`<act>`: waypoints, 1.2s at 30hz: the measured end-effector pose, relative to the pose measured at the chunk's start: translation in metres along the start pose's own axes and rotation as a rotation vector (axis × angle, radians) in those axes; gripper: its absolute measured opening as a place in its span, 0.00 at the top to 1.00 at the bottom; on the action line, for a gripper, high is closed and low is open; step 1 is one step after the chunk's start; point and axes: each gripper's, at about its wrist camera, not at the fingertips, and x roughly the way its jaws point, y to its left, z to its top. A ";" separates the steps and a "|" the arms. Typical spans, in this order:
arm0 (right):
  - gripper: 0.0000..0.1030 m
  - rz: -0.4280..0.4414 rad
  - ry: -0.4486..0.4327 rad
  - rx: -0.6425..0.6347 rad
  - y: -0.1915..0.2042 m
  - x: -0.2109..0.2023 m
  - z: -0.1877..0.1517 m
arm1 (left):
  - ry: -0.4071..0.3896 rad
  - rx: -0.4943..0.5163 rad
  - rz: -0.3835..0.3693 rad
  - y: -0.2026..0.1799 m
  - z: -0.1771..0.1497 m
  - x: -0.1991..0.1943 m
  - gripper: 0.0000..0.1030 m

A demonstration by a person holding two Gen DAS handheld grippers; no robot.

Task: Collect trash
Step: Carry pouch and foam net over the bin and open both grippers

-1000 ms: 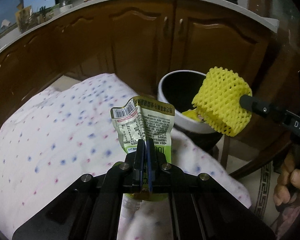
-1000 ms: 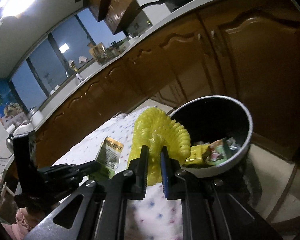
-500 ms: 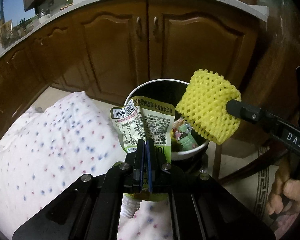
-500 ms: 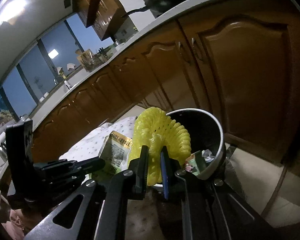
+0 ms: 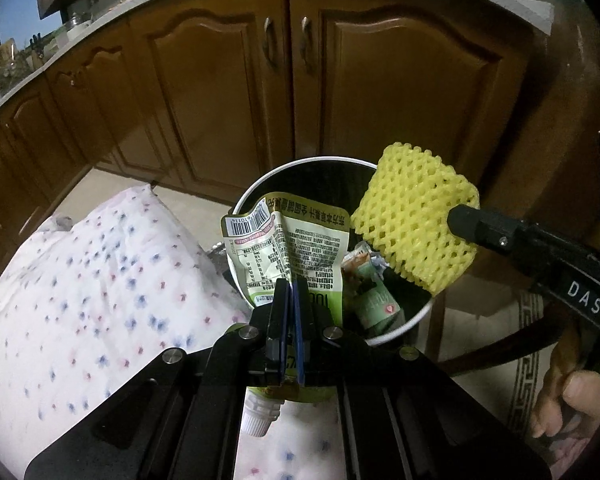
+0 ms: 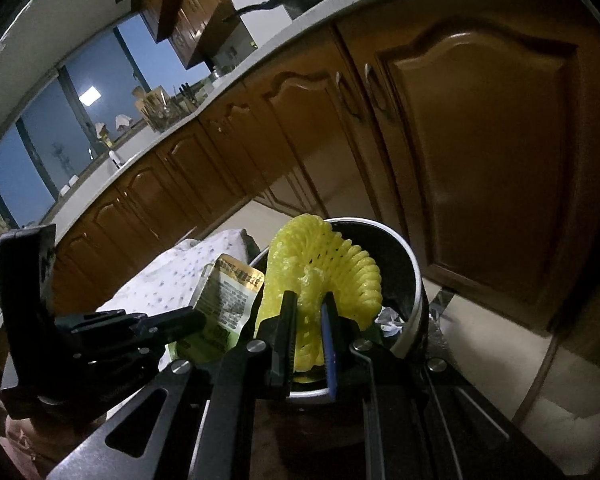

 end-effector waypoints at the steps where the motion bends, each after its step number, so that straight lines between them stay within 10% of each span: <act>1: 0.89 0.000 0.004 0.000 -0.001 0.002 0.001 | 0.004 0.000 -0.001 0.000 0.002 0.002 0.98; 36: 0.89 -0.067 0.121 -0.011 -0.022 0.051 0.008 | 0.125 0.013 -0.016 -0.011 0.022 0.064 0.98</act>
